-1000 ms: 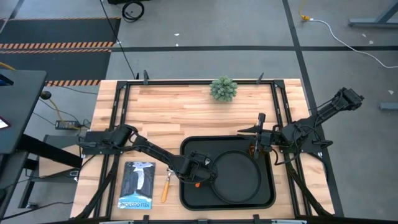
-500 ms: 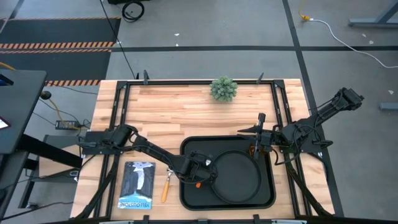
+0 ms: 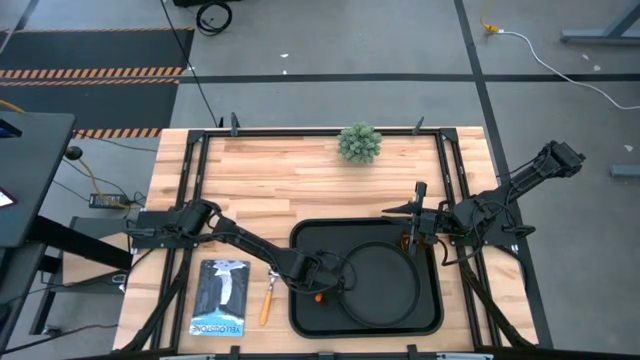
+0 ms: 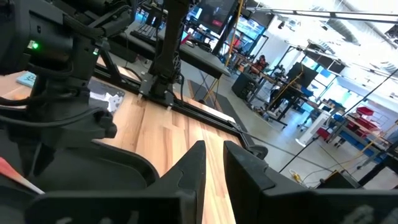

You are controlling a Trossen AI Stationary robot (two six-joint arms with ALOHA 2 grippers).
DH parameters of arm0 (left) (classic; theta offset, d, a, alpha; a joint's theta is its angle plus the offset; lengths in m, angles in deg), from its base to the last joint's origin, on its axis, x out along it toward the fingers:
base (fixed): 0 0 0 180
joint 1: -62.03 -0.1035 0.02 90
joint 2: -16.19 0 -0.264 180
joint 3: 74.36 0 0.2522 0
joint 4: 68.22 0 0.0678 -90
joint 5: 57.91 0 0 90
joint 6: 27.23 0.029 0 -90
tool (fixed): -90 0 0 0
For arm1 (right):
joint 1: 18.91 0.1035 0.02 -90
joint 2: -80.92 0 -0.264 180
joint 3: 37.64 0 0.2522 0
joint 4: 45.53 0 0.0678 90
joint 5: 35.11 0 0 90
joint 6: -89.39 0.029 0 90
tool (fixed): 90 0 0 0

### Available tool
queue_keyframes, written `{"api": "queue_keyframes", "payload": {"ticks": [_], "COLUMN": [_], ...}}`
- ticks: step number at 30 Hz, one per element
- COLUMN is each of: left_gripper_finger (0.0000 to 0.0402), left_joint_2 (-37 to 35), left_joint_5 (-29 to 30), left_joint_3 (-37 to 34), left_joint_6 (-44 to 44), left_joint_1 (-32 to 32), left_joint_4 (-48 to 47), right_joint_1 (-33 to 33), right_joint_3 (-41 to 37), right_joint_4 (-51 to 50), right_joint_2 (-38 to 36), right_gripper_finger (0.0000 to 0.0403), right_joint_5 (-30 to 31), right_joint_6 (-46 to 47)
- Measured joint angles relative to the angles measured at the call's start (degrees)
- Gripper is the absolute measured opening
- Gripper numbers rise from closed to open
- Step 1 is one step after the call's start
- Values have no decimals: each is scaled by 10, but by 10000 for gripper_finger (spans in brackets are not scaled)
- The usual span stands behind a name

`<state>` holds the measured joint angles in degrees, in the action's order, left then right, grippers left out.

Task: Pick and place plate/cup/fork/spoon on tray
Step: Put the orange fork on the black tray to the left of the black plate

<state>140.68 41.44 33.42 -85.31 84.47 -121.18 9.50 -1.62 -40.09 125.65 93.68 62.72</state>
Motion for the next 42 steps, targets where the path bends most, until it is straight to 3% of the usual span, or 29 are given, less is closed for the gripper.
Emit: {"api": "queue_keyframes", "payload": {"ticks": [11,17,21,27,42], "left_gripper_finger": [36,25,19,18,18], "left_joint_2": [0,0,0,2,20], "left_joint_5": [-93,-90,-73,-45,-38], "left_joint_3": [0,0,0,0,1], "left_joint_6": [153,303,356,382,378], "left_joint_1": [7,29,41,49,47], "left_joint_4": [-1,-1,-2,-2,34], "right_joint_1": [0,0,0,0,0], "right_joint_3": [0,0,0,0,0], "right_joint_4": [0,0,0,0,0], "right_joint_2": [0,0,0,0,0], "right_gripper_finger": [63,63,63,63,63], "right_joint_5": [0,0,0,-1,-15], "right_joint_6": [1,10,8,9,10]}}
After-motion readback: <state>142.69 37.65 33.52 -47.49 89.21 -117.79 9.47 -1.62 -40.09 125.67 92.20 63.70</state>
